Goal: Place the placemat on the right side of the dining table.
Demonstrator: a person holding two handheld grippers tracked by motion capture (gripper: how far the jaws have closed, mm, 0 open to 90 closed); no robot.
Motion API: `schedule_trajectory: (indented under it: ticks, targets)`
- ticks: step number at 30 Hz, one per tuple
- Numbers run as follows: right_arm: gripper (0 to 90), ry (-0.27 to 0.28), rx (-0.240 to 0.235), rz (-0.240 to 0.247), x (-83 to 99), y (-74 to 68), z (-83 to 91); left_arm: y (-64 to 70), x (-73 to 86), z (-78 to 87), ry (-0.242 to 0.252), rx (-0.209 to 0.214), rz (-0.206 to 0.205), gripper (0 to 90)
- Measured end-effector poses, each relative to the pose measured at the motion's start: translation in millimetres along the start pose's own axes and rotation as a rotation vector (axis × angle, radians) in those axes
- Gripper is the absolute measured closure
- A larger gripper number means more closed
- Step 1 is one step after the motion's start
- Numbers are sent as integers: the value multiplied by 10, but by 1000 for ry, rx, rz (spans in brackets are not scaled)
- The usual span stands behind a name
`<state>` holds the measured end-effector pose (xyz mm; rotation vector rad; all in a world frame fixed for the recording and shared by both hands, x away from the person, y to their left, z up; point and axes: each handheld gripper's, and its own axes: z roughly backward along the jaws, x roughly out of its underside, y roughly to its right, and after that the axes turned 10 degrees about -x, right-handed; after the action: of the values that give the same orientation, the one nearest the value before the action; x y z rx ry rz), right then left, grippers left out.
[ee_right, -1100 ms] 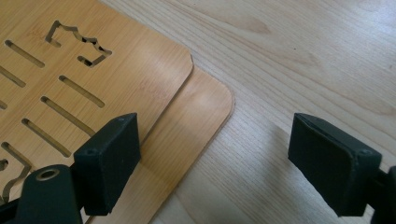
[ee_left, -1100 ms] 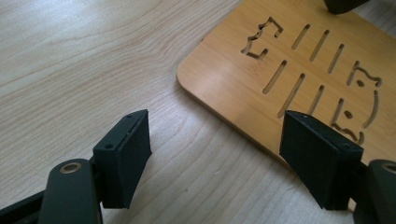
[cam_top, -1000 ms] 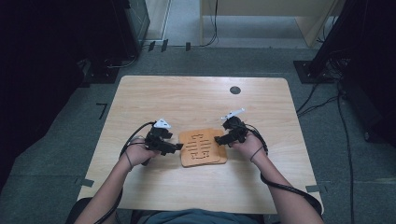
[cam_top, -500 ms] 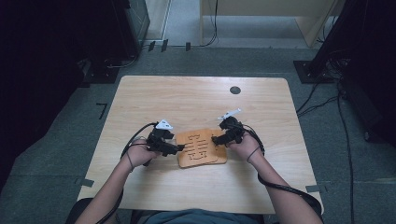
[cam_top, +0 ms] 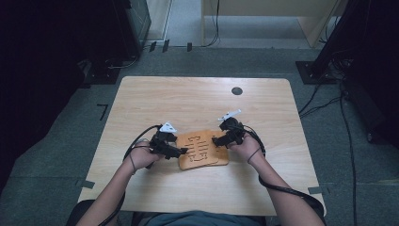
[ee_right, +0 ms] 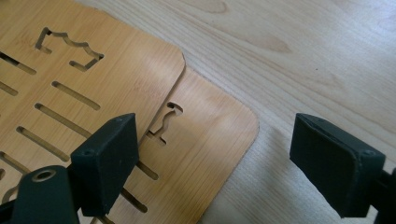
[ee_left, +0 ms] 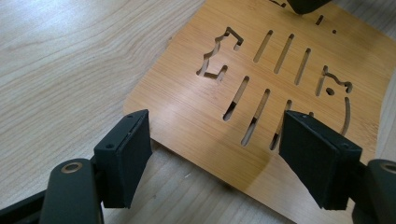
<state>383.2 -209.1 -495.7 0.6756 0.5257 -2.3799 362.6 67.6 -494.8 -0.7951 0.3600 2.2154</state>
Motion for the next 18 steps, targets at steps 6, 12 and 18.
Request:
schedule_trajectory:
  ticks: [6,12,18]
  targets:
    - [172,3,4,11,-21,-36,25,18,-6,5,3,-7,-10,233]
    - [197,13,-11,49,-34,-99,27,77,-21,6,13,-8,-32,215]
    - [218,19,-5,66,-59,-155,44,108,-41,37,26,-1,-37,214]
